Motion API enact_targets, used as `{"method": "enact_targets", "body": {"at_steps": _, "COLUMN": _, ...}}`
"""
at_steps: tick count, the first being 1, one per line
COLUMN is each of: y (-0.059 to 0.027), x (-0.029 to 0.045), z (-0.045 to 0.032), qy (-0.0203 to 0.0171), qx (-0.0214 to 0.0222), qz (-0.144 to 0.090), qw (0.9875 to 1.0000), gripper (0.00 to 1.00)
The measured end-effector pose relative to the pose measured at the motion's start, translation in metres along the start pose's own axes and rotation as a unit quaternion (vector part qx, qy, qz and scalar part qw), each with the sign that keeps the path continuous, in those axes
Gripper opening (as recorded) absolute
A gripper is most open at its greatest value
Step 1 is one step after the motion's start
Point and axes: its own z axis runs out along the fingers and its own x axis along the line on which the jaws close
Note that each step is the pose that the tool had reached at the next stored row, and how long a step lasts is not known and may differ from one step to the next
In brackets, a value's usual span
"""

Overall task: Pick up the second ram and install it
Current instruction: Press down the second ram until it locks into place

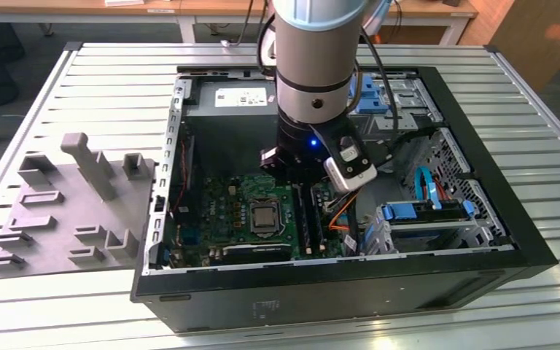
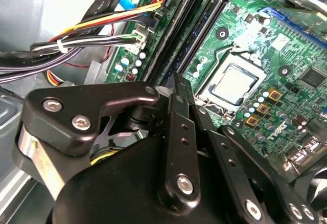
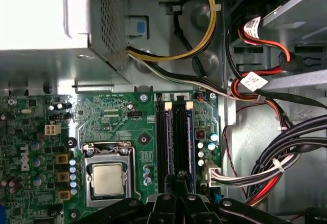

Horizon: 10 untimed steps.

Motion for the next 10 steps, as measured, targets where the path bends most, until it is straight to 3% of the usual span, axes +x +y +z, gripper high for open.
{"method": "enact_targets", "body": {"at_steps": 10, "y": -0.0123, "x": -0.0007, "z": 0.0000, "qy": 0.0000, "qx": 0.0000, "qz": 0.000, "qw": 1.0000, "gripper": 0.11}}
